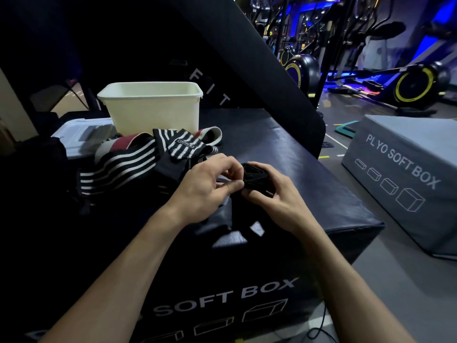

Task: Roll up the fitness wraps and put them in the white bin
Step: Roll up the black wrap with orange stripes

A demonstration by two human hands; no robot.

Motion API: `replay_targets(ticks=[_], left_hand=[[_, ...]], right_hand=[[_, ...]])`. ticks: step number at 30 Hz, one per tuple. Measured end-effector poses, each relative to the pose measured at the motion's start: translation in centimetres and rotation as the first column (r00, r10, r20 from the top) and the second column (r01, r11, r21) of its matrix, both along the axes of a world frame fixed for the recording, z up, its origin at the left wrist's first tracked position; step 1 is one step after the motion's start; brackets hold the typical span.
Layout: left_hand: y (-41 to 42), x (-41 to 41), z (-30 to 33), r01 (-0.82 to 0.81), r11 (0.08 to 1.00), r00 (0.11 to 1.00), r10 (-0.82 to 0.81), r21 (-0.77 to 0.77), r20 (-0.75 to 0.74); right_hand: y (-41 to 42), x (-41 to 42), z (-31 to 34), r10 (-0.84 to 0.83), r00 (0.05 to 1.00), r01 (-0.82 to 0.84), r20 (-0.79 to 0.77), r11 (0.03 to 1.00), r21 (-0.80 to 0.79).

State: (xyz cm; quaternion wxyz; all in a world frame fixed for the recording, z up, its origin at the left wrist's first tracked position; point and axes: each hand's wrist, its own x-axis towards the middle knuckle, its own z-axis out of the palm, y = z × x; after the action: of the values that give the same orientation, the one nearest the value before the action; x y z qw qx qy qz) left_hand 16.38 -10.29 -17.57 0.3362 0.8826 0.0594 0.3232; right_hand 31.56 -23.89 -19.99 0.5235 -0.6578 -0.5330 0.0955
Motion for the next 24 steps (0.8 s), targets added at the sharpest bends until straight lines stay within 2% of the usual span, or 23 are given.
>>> replay_targets(ticks=[2,5,8,14,20,22,24], left_hand=[[-0.5,-0.2,-0.6,-0.023,0.998,0.998,0.020,0.058,0.060],[-1.4,-0.2,-1.8,-0.176,0.956,0.978,0.143,0.234,0.152],[-2.2,0.1,-2.7,-0.280,0.908,0.947,0.209,0.311,0.245],[-2.2,0.1,-3.3,-0.406,0.843,0.906,0.321,0.353,0.277],[-1.8,0.2,-3.1,-0.298,0.844,0.949,0.211,0.447,0.234],[-1.6,0.3,-3.0,-0.344,0.846,0.933,0.260,0.408,0.250],[-1.5,0.3,-2.8,-0.353,0.884,0.920,0.269,0.305,0.285]], right_hand=[[0.1,0.0,0.0,0.006,1.000,-0.006,-0.014,1.000,0.001],[0.1,-0.1,0.0,0.010,0.999,-0.009,-0.040,1.000,0.010],[0.0,-0.2,0.0,0.024,0.997,-0.023,-0.067,1.000,0.015],[-0.5,0.9,-0.2,0.115,0.988,-0.120,-0.104,0.992,-0.041],[-0.6,1.3,-0.4,0.085,0.995,-0.086,-0.055,0.996,-0.021],[-0.4,1.4,-0.3,0.072,0.997,-0.073,-0.036,0.997,-0.023],[-0.2,1.1,-0.4,0.062,0.998,-0.062,-0.015,0.998,-0.024]])
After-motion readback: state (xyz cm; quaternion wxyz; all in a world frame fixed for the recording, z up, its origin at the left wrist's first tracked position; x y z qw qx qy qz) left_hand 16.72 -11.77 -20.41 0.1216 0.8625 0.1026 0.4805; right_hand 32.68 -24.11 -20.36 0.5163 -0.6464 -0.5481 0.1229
